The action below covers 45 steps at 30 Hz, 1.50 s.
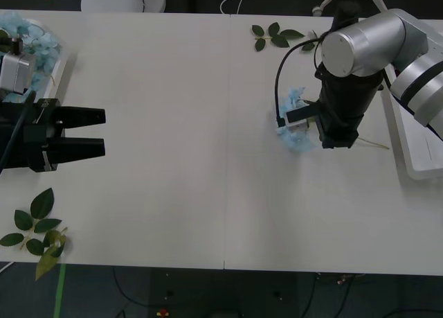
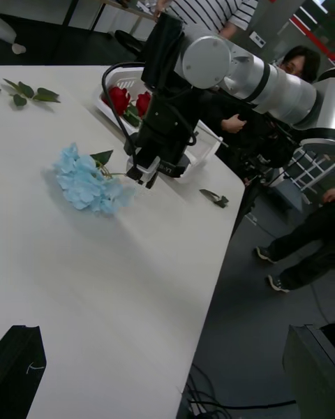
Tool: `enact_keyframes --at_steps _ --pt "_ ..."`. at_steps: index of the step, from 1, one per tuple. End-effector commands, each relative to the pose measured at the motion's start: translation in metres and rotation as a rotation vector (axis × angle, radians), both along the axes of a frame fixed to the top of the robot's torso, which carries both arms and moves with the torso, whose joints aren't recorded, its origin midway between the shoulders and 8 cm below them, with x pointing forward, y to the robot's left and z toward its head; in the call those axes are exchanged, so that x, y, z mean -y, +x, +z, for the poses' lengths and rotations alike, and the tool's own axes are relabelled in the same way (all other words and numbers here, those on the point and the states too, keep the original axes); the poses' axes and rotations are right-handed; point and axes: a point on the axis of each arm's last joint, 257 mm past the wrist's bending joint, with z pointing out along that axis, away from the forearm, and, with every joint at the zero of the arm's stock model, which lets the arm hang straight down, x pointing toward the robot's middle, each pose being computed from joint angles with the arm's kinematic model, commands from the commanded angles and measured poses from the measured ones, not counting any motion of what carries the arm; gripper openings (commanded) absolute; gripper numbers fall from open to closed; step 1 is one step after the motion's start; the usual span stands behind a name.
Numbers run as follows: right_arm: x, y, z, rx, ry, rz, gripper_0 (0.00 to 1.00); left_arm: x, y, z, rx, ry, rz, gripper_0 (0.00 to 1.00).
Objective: Place the red flowers into the right box and the blue flowers into the left box. If a person shows an open palm, hand one flower to the person first, then continue sorting.
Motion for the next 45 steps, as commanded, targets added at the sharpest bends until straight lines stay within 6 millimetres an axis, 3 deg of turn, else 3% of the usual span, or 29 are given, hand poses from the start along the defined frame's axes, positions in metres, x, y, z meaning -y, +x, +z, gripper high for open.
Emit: enact_keyframes --at_steps 1,2,7,11,17,22,29,36,45 --pt "0.030 0.006 0.010 0.059 -0.040 -0.011 0.63 0.006 -0.012 0.005 0.024 0.015 -0.037 1.00" --pt "0.031 0.009 0.014 0.077 -0.034 -0.006 0.71 0.006 -0.012 0.005 0.024 0.015 -0.038 1.00" --pt "0.033 0.013 0.046 0.136 0.030 -0.002 0.83 0.010 -0.016 0.005 0.018 0.002 -0.050 1.00" --pt "0.051 0.027 0.081 0.233 0.097 -0.048 0.92 0.011 -0.018 0.002 0.008 -0.009 -0.053 1.00" --pt "0.081 0.054 0.090 0.347 0.163 -0.205 1.00 0.011 -0.019 -0.001 0.002 -0.012 -0.049 1.00" --pt "0.097 0.073 0.085 0.408 0.172 -0.269 1.00 0.011 -0.019 -0.001 0.002 -0.012 -0.049 1.00" --pt "0.096 0.084 0.052 0.394 0.247 -0.438 1.00 0.011 -0.019 -0.001 0.002 -0.012 -0.049 1.00" --pt "0.075 0.082 0.021 0.365 0.306 -0.591 1.00 0.011 -0.019 -0.001 0.002 -0.012 -0.049 1.00" --pt "0.045 0.086 -0.011 0.421 0.279 -0.584 1.00 0.011 -0.019 -0.001 0.002 -0.012 -0.049 1.00"
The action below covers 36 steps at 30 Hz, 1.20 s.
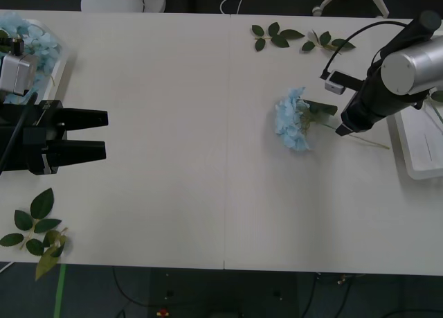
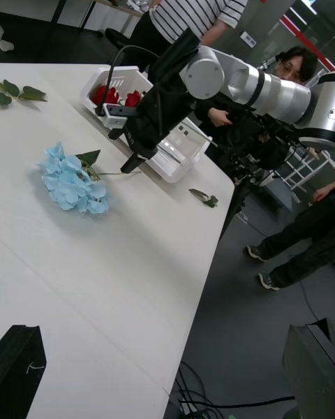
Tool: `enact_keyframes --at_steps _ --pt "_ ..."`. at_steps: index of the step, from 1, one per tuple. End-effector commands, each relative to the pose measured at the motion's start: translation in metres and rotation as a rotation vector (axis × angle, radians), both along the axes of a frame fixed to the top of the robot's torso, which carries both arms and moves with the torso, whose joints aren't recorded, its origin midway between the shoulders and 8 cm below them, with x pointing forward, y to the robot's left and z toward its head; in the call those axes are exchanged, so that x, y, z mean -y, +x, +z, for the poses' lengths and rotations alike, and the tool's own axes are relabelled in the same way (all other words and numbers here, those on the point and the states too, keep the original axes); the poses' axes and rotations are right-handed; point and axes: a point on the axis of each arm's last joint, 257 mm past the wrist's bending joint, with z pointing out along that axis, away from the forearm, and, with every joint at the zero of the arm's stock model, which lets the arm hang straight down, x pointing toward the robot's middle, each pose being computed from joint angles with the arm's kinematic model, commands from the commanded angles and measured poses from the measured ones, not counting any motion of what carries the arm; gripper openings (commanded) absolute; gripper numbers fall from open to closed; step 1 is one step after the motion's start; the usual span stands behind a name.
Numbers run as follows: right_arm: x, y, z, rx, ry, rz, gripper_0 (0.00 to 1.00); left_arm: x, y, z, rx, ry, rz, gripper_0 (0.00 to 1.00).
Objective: Place the red flowers into the right box and the blue flowers into the left box. If a person shows an open palm, hand one flower to the person first, then continue sorting.
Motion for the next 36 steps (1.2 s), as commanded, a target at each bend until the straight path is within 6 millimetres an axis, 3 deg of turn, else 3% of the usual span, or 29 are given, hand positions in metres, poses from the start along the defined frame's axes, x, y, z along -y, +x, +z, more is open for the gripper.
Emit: enact_keyframes --at_steps 1,19,31,32,33,36 --pt "-0.032 0.002 -0.016 0.025 -0.015 0.036 1.00 0.006 -0.012 -0.003 0.009 -0.002 -0.031 1.00" --pt "-0.055 0.015 -0.056 0.051 -0.054 0.045 1.00 0.006 -0.012 -0.003 0.009 -0.002 -0.031 1.00" --pt "-0.062 0.010 -0.074 0.023 -0.046 0.051 1.00 0.006 -0.012 -0.003 0.009 -0.002 -0.031 1.00" --pt "-0.062 0.010 -0.076 0.024 -0.050 0.054 0.97 0.006 -0.012 -0.003 0.009 -0.002 -0.031 1.00" --pt "-0.063 0.009 -0.079 0.022 -0.051 0.057 0.88 0.006 -0.012 -0.003 0.009 -0.002 -0.031 1.00" --pt "-0.064 0.007 -0.087 0.022 -0.061 0.065 0.46 0.006 -0.012 -0.003 0.009 -0.002 -0.031 1.00"
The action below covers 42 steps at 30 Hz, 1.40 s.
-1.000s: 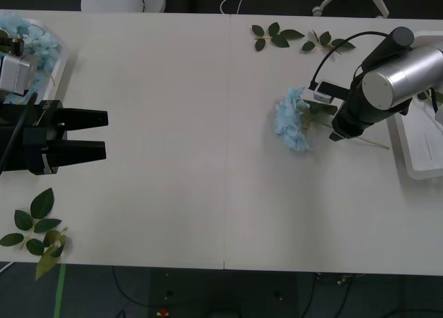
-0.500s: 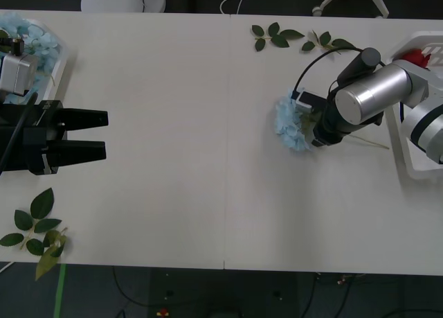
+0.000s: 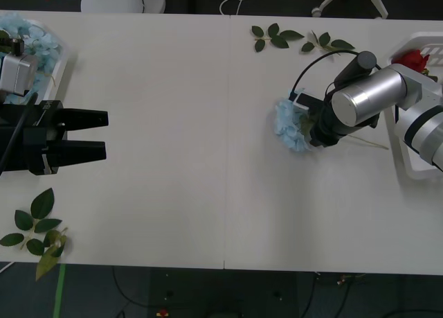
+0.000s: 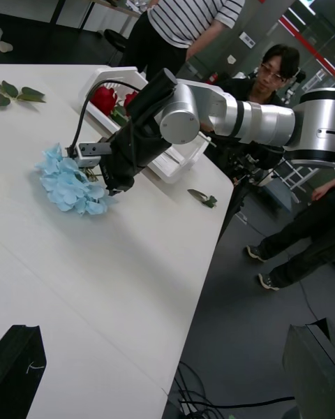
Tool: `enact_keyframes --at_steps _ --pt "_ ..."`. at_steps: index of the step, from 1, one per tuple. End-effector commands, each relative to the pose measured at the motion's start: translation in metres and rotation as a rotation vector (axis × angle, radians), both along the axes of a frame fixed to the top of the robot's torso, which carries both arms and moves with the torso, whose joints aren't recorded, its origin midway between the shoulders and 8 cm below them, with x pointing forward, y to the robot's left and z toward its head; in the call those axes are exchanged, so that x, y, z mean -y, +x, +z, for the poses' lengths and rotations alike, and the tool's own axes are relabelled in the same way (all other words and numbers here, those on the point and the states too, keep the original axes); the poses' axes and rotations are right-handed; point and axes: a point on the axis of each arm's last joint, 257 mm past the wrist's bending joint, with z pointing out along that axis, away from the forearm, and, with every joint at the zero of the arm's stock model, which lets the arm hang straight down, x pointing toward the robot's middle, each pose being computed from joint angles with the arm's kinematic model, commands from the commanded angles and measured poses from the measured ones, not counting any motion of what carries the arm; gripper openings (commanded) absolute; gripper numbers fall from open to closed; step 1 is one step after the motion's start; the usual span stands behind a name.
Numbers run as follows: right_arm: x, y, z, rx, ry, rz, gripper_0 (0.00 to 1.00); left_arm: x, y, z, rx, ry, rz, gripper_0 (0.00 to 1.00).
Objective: Place the red flowers into the right box and the blue flowers into the left box. If a person shows an open palm, hand one flower to the person first, then continue sorting.
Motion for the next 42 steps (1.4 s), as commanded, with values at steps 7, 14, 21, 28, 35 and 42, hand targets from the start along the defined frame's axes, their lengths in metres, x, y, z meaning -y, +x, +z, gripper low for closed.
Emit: enact_keyframes --at_steps 7,14,21,28,35,42 --pt "-0.016 -0.013 -0.040 -0.039 -0.012 0.030 0.00 0.006 -0.012 -0.003 0.010 -0.002 -0.030 1.00" --pt "-0.019 -0.016 -0.034 -0.058 0.026 0.026 0.00 0.006 -0.012 -0.003 0.010 -0.002 -0.030 1.00" --pt "-0.033 -0.025 0.025 -0.094 0.136 0.053 0.00 0.006 -0.012 -0.003 0.010 -0.002 -0.030 1.00" --pt "-0.057 -0.044 0.118 -0.080 0.293 0.133 0.00 0.006 -0.012 -0.003 0.010 -0.002 -0.030 1.00" --pt "-0.121 -0.055 0.218 0.000 0.597 0.232 0.00 0.006 -0.012 -0.003 0.010 -0.002 -0.030 1.00" --pt "-0.196 -0.070 0.313 0.104 0.956 0.333 0.00 0.006 -0.012 -0.003 0.010 -0.002 -0.030 1.00"
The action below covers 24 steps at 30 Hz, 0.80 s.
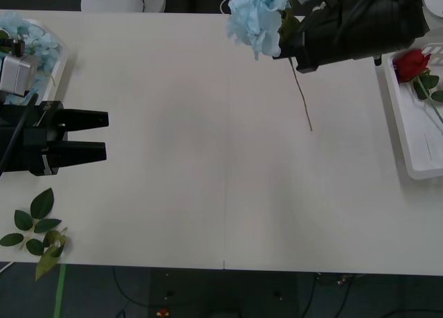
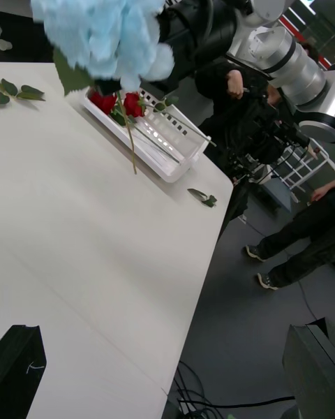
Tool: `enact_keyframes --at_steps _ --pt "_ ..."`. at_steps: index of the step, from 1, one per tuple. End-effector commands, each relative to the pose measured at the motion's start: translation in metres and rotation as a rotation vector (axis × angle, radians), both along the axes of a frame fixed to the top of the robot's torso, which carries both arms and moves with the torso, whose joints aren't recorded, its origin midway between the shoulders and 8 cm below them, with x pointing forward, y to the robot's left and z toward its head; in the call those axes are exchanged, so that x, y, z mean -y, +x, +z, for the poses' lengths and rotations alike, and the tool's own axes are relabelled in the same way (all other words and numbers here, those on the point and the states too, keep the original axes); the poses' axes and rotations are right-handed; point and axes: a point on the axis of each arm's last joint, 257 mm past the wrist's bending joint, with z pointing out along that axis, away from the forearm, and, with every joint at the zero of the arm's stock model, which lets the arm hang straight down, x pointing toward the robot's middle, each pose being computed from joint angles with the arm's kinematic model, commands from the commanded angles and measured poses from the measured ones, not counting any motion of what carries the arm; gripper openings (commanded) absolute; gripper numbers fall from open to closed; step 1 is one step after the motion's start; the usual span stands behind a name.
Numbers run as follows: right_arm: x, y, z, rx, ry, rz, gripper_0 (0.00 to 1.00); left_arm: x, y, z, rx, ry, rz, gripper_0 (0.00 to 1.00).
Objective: Place the red flowers into the right box and the blue flowers into the left box. If a person shows an open palm, hand one flower to the person first, then continue sorting.
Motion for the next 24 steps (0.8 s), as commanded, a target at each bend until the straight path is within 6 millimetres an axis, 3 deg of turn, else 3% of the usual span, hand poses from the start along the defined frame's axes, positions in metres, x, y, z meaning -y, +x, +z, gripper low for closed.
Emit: enact_keyframes --at_steps 1,3,8,18,24 --pt "-0.029 -0.010 0.059 0.062 0.179 0.031 0.00 0.005 -0.011 -0.002 0.012 -0.002 -0.028 1.00" --pt "-0.049 -0.014 0.080 0.063 0.276 0.045 0.00 0.005 -0.011 -0.002 0.012 -0.002 -0.028 1.00" --pt "-0.086 -0.023 0.103 0.053 0.383 0.086 0.00 0.005 -0.011 -0.002 0.012 -0.002 -0.028 1.00" --pt "-0.167 -0.041 0.123 -0.035 0.482 0.119 0.00 0.005 -0.011 -0.002 0.012 -0.002 -0.028 1.00" --pt "-0.208 -0.041 0.136 -0.058 0.516 0.118 0.00 0.005 -0.011 -0.002 0.012 -0.002 -0.028 1.00"
